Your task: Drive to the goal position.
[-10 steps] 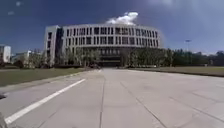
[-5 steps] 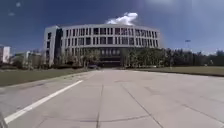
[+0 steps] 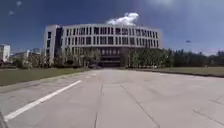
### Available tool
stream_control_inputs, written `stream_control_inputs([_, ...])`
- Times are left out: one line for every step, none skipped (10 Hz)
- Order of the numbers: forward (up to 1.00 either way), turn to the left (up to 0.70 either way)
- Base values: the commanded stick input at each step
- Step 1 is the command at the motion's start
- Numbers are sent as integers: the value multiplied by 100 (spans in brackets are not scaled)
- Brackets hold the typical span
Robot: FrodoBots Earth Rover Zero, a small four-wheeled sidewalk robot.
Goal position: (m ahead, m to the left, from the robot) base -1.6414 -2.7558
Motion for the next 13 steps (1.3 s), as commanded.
stream_control_inputs([70, 1])
stream_control_inputs([70, 1])
stream_control_inputs([70, 1])
stream_control_inputs([70, 1])
stream_control_inputs([70, 1])
stream_control_inputs([70, 1])
stream_control_inputs([70, 1])
stream_control_inputs([70, 1])
stream_control_inputs([70, 1])
stream_control_inputs([70, 1])
stream_control_inputs([70, 1])
stream_control_inputs([70, 1])
stream_control_inputs([70, 1])
